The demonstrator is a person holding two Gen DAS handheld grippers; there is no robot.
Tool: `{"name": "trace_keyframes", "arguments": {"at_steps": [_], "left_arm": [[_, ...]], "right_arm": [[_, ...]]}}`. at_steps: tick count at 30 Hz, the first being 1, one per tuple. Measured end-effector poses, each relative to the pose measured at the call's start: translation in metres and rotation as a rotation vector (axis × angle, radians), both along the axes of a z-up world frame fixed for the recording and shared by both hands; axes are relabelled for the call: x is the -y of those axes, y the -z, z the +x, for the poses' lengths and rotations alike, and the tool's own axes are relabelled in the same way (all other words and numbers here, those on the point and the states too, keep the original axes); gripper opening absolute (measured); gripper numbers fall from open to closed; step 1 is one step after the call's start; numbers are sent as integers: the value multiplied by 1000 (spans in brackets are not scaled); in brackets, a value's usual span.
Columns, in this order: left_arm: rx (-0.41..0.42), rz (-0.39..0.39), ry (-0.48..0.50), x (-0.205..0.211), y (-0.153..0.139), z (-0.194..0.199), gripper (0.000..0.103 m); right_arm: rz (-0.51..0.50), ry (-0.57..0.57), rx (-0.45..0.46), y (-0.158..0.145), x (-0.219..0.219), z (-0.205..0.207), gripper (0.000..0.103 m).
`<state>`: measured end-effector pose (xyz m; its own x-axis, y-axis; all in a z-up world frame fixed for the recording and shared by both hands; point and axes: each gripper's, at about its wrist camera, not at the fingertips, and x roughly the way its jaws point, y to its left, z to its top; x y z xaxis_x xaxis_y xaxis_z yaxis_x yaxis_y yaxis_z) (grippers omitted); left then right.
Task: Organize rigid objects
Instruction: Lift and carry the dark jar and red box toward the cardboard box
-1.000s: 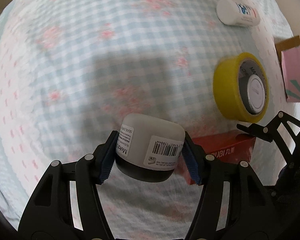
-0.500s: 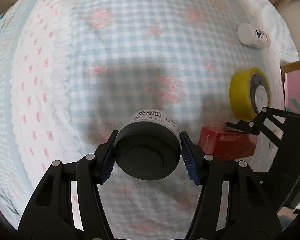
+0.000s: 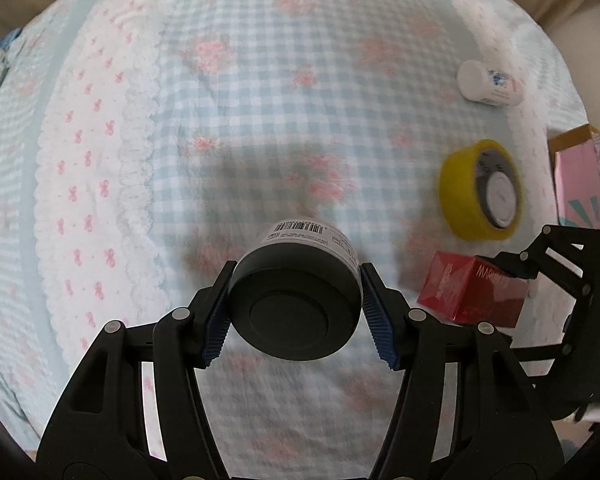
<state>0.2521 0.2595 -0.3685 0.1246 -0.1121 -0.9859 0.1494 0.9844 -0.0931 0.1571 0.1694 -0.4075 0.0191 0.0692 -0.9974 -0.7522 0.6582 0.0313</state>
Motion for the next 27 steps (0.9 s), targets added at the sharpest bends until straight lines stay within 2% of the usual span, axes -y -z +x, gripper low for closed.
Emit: {"name": "trace_keyframes", "arguments": {"at_steps": [4,7,10,11,12,15,21,27], "left_arm": [[33,-5,4,9,-28,-13,56],[66,-18,8,31,-46,-9,56],[108,-33,26,47,-73,-14,56],[122,-37,35,52,-84,-18,56],[139,-44,46,60,-97,-20,56],[169,-62,69,79,-116,-20,56],[228,-105,144,137,-160,-25,56],[282,-149,205,213,-196,-28,56]], "right_arm": [[59,132,-23,-30,17,1,40],[95,221,-25,-57,31,3,40],[118,288,-10,-86,66,11,40],[126,308,-5,-104,88,25,40],[134,324,0,-109,101,31,40],[155,382,23,-144,128,33,40],[211,527,58,-200,192,36,40],[252,654,92,-248,267,31,40]]}}
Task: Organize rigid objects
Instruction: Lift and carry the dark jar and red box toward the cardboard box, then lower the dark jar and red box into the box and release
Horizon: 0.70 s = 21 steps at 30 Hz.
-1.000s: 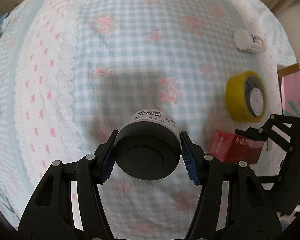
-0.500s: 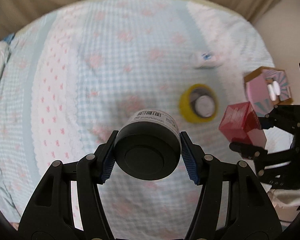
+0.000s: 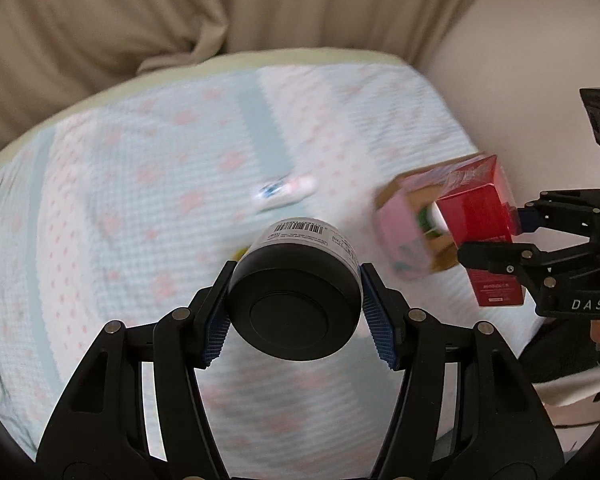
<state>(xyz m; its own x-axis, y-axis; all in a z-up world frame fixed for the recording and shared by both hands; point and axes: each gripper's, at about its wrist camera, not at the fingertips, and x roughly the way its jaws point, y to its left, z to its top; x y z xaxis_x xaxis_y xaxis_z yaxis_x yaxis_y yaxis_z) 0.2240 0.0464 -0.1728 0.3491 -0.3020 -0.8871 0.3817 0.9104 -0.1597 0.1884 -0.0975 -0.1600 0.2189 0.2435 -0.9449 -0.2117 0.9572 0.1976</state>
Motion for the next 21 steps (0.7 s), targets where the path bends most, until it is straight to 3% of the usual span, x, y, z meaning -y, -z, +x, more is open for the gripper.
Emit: {"name": "trace_keyframes", "arguments": {"at_steps": [5,9,15,21], "left_arm": [[30,-18,19,73,-18,-5,56],[13,-31,26,131,-14,-6,56],[-35,-19,13,209,19,-1,56],[-101,23,-41,256,71,8,56]], "right_arm": [[16,64,14,-19,75,-4,40],[13,113,12,-23,138,-8,40],[-1,179,-21,-7,234,-9,40],[10,234,-83,33,313,1,40]]}}
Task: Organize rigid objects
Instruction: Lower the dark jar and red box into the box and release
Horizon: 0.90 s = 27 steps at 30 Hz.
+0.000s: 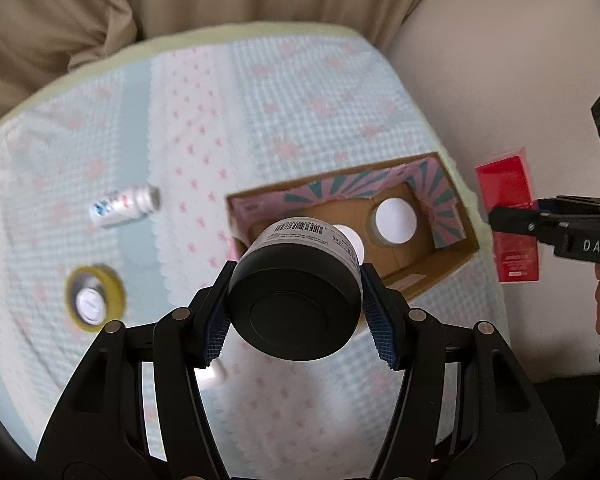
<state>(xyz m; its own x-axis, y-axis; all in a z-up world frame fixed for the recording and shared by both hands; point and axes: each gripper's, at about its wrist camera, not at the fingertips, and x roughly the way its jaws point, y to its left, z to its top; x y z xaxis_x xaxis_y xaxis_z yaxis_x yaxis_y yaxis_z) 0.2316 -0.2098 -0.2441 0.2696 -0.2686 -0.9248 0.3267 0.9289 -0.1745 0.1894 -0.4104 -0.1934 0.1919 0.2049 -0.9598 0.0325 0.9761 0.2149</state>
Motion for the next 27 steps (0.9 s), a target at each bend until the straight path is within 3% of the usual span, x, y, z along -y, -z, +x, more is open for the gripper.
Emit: {"name": "trace_keyframes", "arguments": {"at_steps": [4,10,18,19,21,22,24,25,27], "left_arm": [[-58,53,-54,21,46,7,56],[-117,154,-96,37,105,12,56],[-140,222,-76,50,128,13,56],[-132,221,-59,53,126,13,60],[-95,236,-31,58,117,12,102],[-68,229,-24,60,110,10,103],[-68,202,-17,58,104,9,103],[-75,195,-19,56,103,8,103],[-77,195,-26,52,102,7,103]], "right_arm": [[11,54,-45,45,41,10,40],[8,124,-44,97,67,17,40],[23,195,-27,124,73,15,41],[15,196,-29,125,72,16,42],[-10,183,-39,127,70,19,43],[-11,181,-28,126,69,19,47],[-3,189,0,120,70,17,100],[69,180,16,116,70,15,103],[64,175,32,113,68,11,103]]}}
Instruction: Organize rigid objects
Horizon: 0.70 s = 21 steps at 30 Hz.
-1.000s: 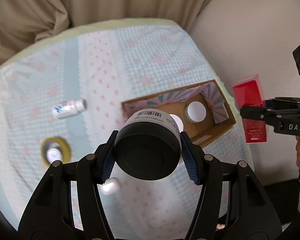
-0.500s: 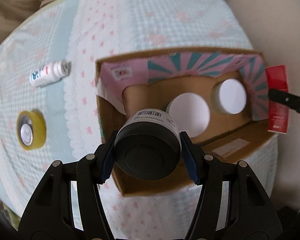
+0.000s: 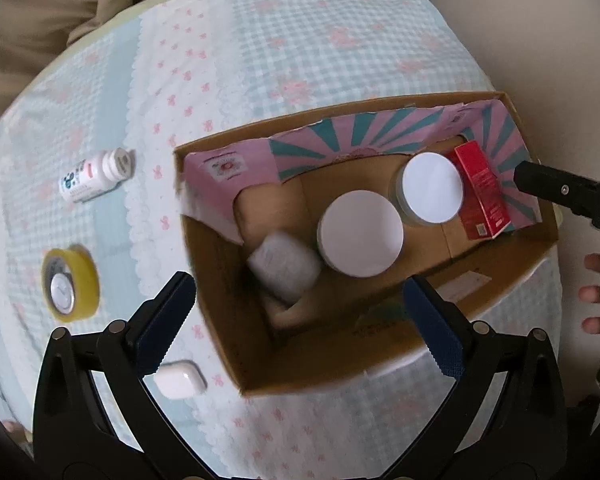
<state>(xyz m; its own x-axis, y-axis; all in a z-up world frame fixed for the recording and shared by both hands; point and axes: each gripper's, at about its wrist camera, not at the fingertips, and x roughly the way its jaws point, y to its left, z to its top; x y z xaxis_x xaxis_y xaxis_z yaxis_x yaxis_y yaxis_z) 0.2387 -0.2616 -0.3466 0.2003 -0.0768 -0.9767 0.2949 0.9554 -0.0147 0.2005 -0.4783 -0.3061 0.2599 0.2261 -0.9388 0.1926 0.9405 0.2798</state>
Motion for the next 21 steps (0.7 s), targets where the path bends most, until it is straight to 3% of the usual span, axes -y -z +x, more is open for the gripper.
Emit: {"name": "trace_keyframes", "arguments": {"at_steps": [3,8,21], "left_arm": [[2,25,-11,-8,-5,-3,103],[14,37,-22,-17,-19,-17,103],[110,12,-51,-55,-89,-54,103]], "right_arm": [[-77,-39,29,-4,-8,-8,103],[-88,-62,14,-8,-15,-18,103],[-164,-114,81,-73,-41,-46,103]]}}
